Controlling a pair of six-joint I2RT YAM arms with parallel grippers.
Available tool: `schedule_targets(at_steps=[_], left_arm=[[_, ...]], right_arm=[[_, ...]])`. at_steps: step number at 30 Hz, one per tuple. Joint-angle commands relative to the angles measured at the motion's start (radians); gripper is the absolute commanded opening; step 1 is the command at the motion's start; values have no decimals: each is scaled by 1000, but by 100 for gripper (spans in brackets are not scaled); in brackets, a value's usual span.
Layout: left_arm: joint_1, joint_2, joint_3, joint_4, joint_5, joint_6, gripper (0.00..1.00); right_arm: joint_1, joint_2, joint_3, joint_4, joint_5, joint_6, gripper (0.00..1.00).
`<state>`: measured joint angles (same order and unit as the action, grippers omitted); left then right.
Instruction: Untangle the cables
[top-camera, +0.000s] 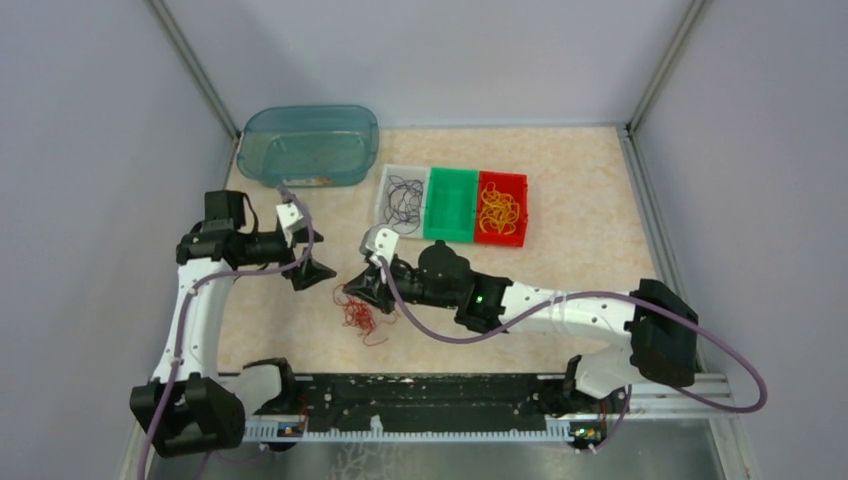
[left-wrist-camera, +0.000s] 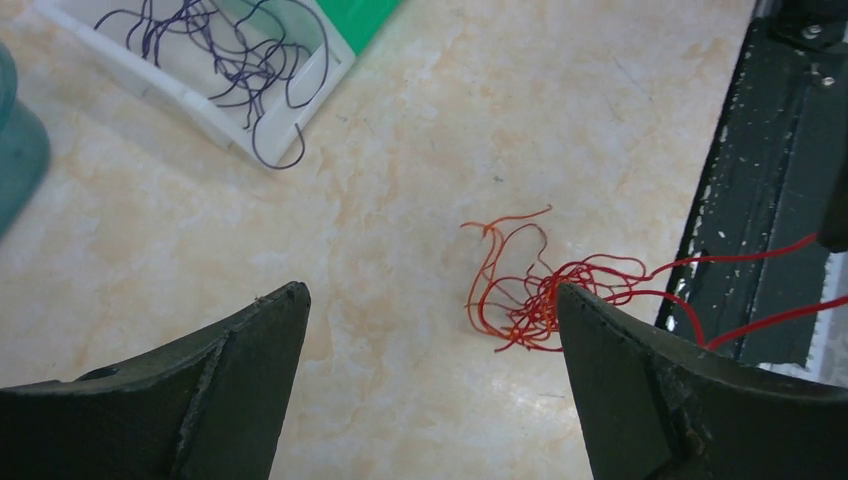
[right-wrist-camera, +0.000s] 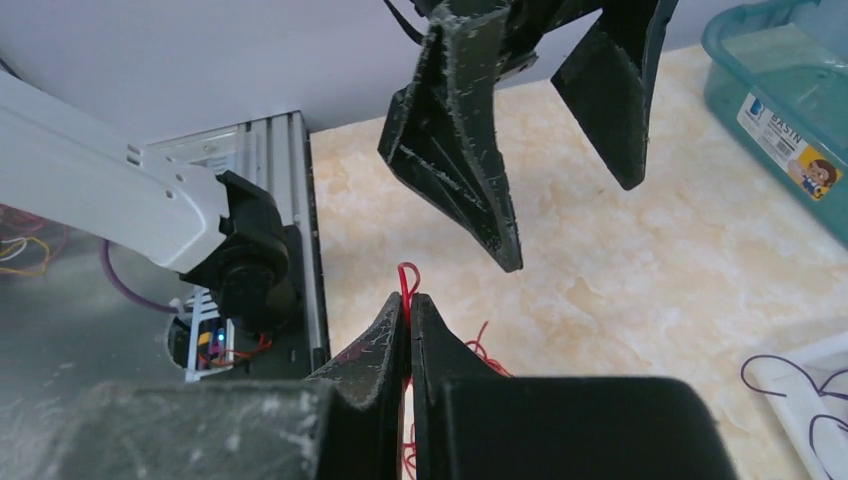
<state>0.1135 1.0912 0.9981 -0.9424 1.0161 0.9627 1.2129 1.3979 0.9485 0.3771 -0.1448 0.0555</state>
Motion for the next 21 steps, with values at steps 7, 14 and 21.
schedule_targets(at_steps=[7, 14, 21], left_arm=[[3, 42, 157, -389, 222, 332, 98], [3, -6, 157, -470, 231, 422, 99], [-21, -176, 49, -160, 326, 75, 99]], right_arm=[[-77, -76, 18, 114, -102, 122, 0], [-95, -55, 63, 58, -101, 125, 0], [-102, -11, 129, 92, -150, 169, 0]])
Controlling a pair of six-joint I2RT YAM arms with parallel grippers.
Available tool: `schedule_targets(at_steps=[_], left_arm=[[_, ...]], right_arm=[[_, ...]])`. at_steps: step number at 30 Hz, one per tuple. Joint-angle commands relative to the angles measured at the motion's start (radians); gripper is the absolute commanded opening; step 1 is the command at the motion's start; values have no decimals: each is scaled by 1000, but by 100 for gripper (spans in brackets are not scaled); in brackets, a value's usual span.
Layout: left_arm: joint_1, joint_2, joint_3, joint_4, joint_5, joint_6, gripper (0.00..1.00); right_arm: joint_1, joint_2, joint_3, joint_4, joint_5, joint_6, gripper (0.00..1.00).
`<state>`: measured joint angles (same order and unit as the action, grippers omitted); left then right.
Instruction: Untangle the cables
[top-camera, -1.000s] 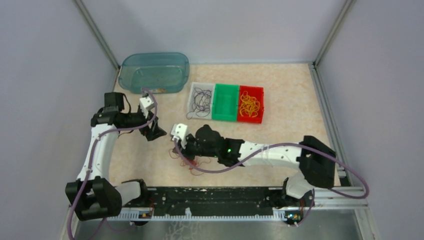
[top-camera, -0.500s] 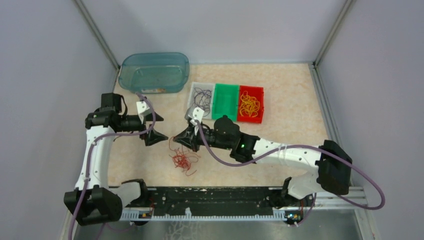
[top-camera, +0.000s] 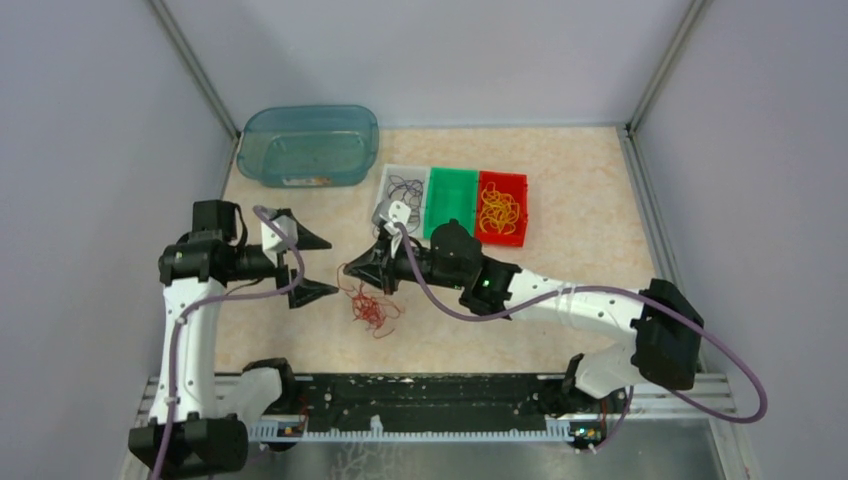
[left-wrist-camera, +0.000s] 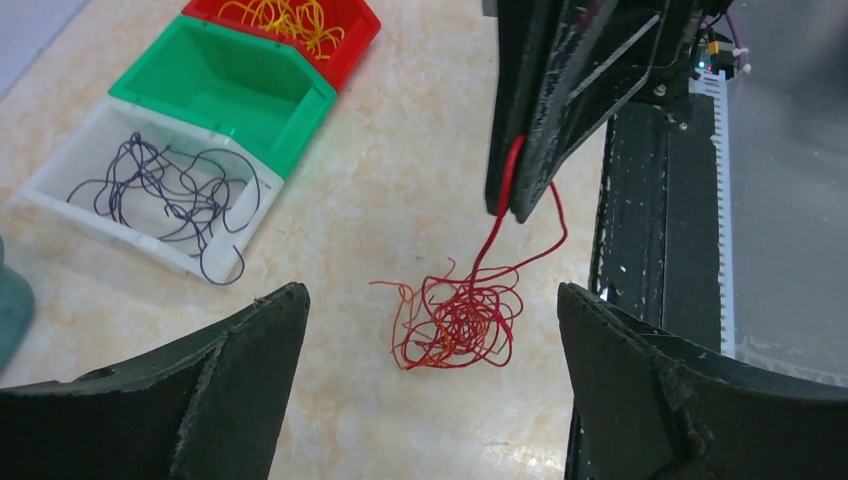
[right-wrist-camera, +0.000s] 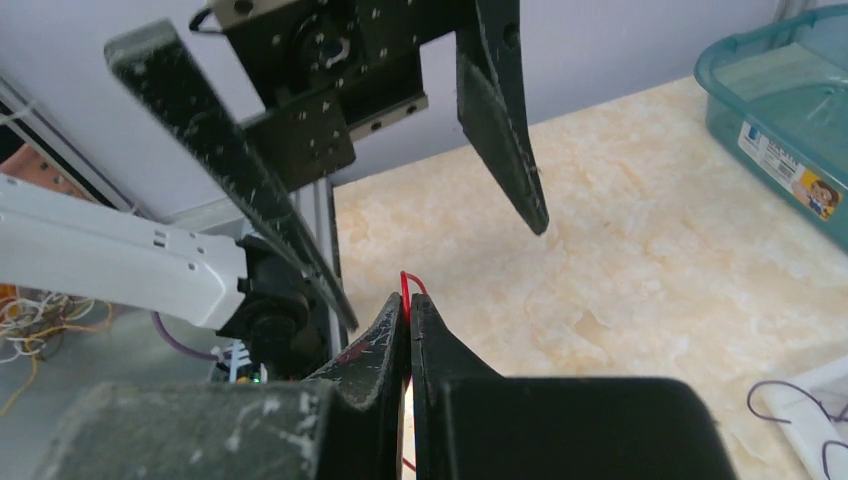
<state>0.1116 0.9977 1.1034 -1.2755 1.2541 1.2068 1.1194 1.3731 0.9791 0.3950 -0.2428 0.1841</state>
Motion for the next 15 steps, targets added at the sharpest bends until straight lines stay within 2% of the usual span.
schedule_targets(at_steps=[1, 8, 15], left_arm=[[-31, -107, -80, 235, 84, -223, 98], [-71, -224, -192, 555, 44, -528, 87], [-76, -244, -242, 572, 95, -577, 77]], right_arm=[[-8, 23, 112, 81, -68, 55, 0], [-8, 81, 208, 107, -142, 110, 0], [-9, 84, 255, 136, -151, 136, 0]])
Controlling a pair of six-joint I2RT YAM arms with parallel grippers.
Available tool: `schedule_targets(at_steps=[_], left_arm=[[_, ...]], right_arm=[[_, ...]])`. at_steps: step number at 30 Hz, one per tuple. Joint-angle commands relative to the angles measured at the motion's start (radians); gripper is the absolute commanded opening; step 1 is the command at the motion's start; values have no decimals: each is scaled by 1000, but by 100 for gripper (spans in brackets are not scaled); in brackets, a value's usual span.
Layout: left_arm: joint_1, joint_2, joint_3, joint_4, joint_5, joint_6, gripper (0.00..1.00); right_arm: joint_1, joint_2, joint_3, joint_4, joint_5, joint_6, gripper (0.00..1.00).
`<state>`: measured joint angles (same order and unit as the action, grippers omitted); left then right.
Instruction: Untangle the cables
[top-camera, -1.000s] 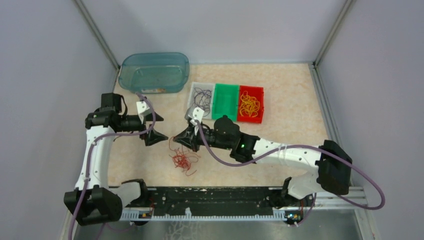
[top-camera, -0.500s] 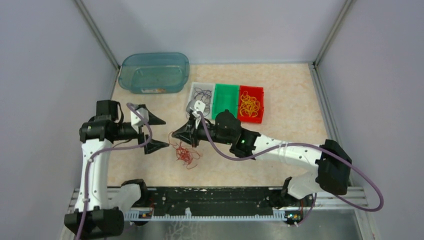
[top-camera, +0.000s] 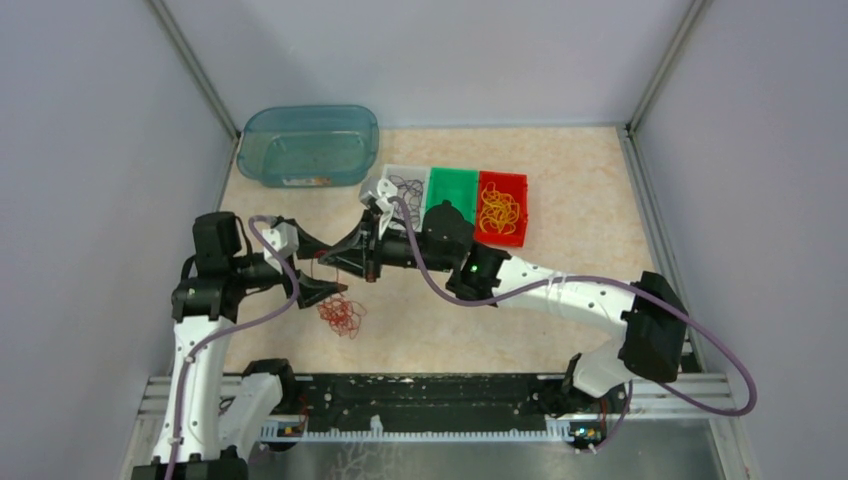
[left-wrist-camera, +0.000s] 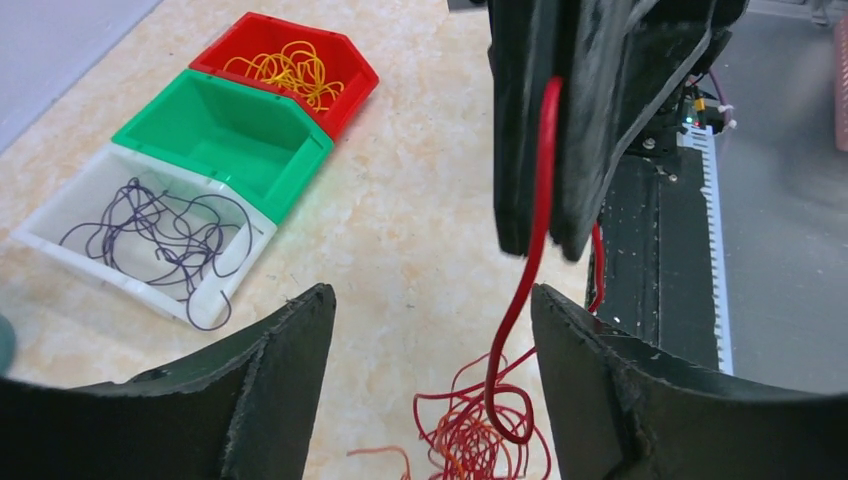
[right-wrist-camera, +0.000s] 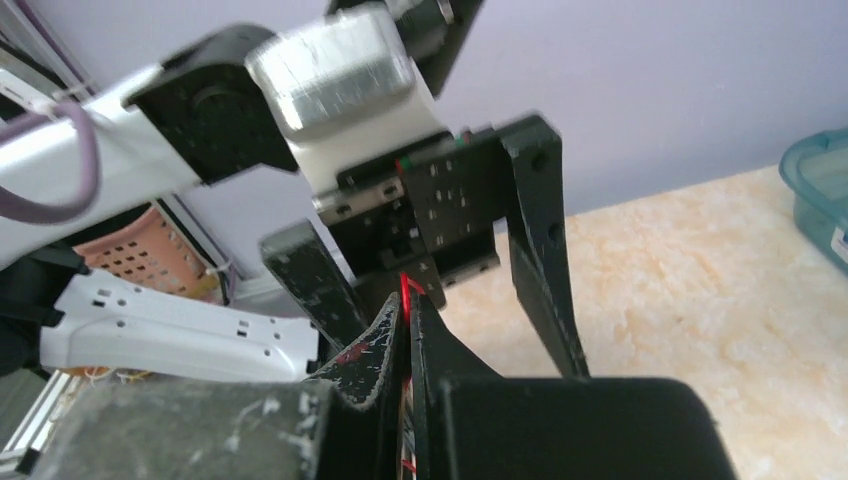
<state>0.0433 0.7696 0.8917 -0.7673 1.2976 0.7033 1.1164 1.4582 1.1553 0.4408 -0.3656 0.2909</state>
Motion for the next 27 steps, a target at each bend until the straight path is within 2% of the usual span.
schedule_targets(at_steps=[1, 4, 14, 27], left_arm=[[-8, -20, -39, 64, 53, -73, 75], [-8, -33, -59, 66, 42, -58, 69], [-9, -26, -95, 93, -17, -41, 63], [-9, -55, -197, 189, -58, -86, 62]], right_arm=[[-6, -1, 87, 94, -27, 34, 0], [-8, -2, 112, 107, -26, 46, 0], [-24, -52, 161, 134, -12, 70, 0], [-39, -35, 257, 178, 47, 87, 0]])
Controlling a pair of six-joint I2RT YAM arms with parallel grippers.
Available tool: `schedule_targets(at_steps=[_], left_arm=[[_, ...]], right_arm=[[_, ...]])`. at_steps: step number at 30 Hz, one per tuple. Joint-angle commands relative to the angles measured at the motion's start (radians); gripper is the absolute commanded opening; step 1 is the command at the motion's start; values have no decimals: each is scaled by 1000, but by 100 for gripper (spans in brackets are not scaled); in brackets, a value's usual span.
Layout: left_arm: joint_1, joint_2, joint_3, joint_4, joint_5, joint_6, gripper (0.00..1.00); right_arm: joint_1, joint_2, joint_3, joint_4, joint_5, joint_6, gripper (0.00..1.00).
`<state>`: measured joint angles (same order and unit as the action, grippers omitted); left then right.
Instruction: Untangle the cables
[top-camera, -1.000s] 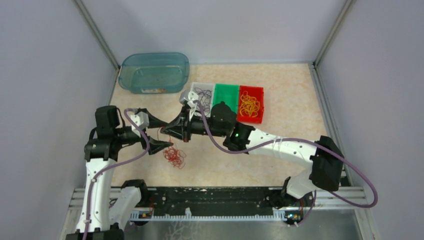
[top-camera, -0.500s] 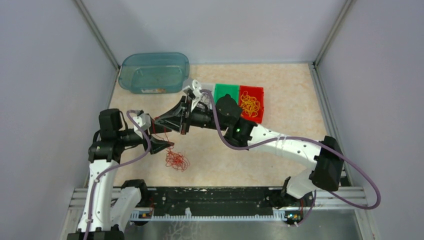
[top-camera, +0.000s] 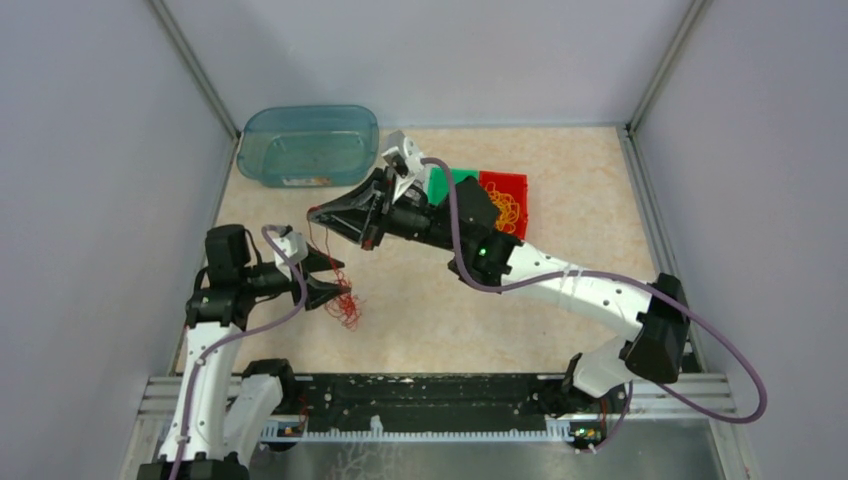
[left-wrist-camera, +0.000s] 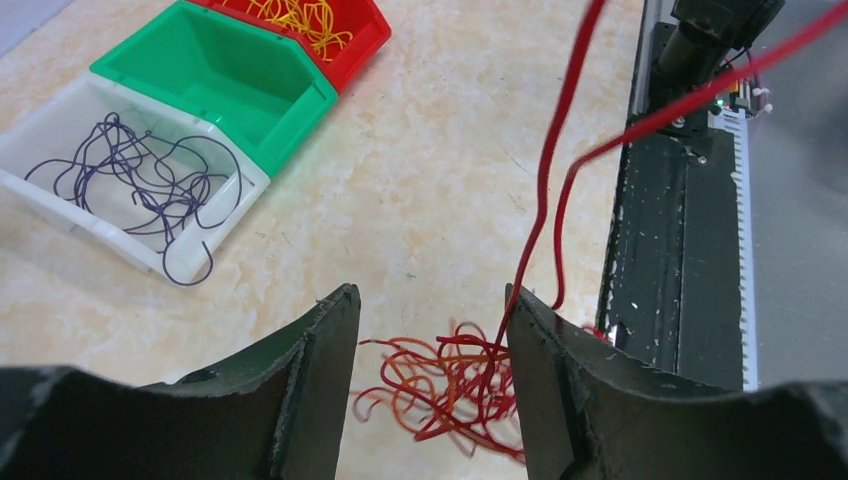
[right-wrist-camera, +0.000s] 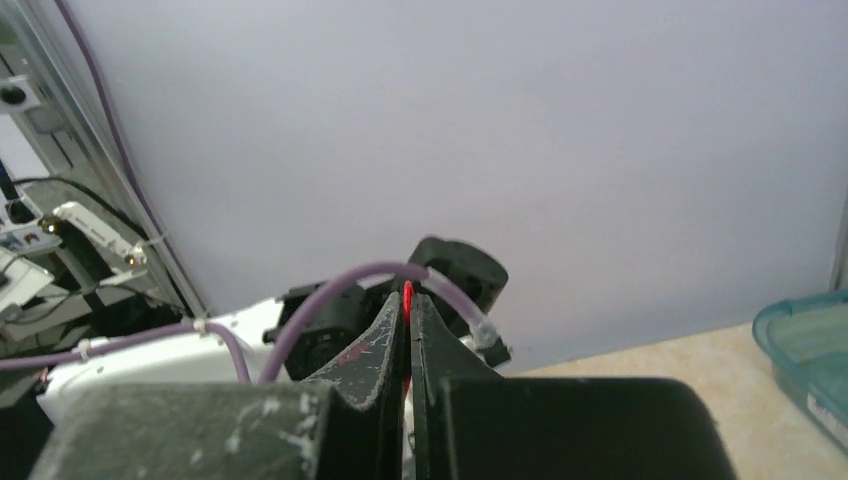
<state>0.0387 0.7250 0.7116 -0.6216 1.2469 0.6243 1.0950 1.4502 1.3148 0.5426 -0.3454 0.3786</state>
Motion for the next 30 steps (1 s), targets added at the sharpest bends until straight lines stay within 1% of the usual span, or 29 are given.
schedule_targets(at_steps=[1, 10, 15, 17, 20, 22, 27, 30], left_arm=[[-4, -9, -22, 43, -16, 0, 62], [-5, 0, -108, 68, -166, 130, 59], [-5, 11, -133, 63, -197, 171, 57], [-5, 10, -145, 63, -210, 195, 54], [-4, 10, -172, 67, -250, 238, 42], [-4, 11, -186, 89, -279, 235, 39], [-4, 2, -208, 164, -346, 161, 40], [-5, -7, -217, 174, -369, 164, 41]], right_arm=[[-20, -23, 112, 71, 26, -2, 0], [-51, -22, 210, 9, 36, -39, 0], [-58, -27, 225, 5, 41, -39, 0], [-58, -30, 235, -2, 47, -45, 0], [-63, -39, 258, -25, 59, -66, 0], [-66, -47, 273, -33, 59, -70, 0], [-67, -72, 291, -59, 64, -92, 0], [-67, -88, 295, -66, 75, -107, 0]])
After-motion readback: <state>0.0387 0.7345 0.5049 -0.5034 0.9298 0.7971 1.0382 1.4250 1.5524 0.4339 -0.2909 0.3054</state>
